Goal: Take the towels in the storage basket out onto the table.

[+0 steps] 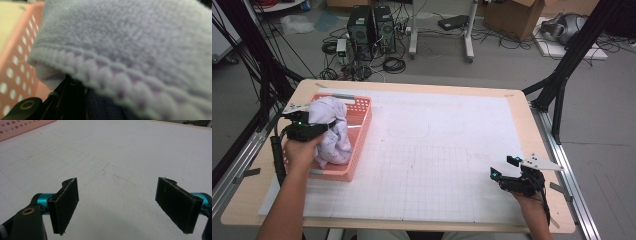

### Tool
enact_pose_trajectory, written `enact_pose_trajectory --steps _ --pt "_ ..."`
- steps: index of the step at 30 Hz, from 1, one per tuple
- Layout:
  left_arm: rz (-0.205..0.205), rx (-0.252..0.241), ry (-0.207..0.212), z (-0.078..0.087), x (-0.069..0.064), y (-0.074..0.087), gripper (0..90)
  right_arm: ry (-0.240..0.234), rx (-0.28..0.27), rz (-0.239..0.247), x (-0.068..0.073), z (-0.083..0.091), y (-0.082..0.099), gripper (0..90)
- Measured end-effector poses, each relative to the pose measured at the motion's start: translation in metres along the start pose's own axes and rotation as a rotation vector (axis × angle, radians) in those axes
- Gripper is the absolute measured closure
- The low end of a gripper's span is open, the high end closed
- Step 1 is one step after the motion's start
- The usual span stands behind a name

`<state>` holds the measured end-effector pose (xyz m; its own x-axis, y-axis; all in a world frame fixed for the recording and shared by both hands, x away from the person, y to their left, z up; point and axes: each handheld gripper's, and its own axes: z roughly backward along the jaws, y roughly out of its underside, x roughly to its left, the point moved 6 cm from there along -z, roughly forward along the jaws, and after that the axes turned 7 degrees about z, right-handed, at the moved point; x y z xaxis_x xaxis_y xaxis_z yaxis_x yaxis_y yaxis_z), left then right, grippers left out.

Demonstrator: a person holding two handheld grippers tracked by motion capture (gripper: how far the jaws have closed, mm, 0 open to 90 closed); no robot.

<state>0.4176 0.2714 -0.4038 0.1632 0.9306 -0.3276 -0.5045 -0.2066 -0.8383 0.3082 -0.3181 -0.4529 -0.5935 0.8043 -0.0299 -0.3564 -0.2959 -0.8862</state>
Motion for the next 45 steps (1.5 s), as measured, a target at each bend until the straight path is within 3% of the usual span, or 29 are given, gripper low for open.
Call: enact_pose_trajectory --steps 5,8,13,19,25,26,27,34,42,45 --pt "0.011 -0.107 0.052 0.014 -0.001 -0.012 60.3 0.004 -0.005 -0.013 -0.003 0.001 0.0 17.8" --pt "-0.003 -0.134 0.064 0.02 -0.001 -0.016 60.3 0.002 -0.002 -0.008 -0.002 -0.001 0.0 17.8" --pt "-0.047 -0.226 0.142 0.038 -0.01 -0.029 60.1 -0.002 0.002 -0.002 0.001 -0.002 -0.001 17.9" --pt "-0.107 -0.295 0.222 0.052 -0.024 -0.037 60.0 -0.002 -0.001 -0.003 0.002 -0.001 -0.001 17.9" --pt "-0.133 -0.356 0.329 0.064 -0.048 -0.046 60.0 -0.004 0.001 0.001 0.002 -0.002 -0.001 17.9" --pt "-0.133 -0.356 0.329 0.064 -0.048 -0.046 60.0 -0.004 -0.001 -0.001 0.002 -0.002 -0.002 17.9" --pt "-0.147 -0.367 0.361 0.067 -0.058 -0.049 60.0 -0.005 -0.001 -0.001 0.002 -0.002 -0.002 17.9" --pt "-0.211 -0.374 0.459 0.072 -0.089 -0.055 60.0 -0.007 -0.002 0.005 0.002 -0.002 -0.002 17.9" --pt "-0.262 -0.357 0.555 0.072 -0.12 -0.053 59.9 -0.007 -0.002 0.006 0.002 -0.001 -0.002 17.9" --pt "-0.281 -0.343 0.607 0.07 -0.139 -0.05 59.9 -0.008 -0.001 0.006 0.003 -0.001 -0.002 17.9"
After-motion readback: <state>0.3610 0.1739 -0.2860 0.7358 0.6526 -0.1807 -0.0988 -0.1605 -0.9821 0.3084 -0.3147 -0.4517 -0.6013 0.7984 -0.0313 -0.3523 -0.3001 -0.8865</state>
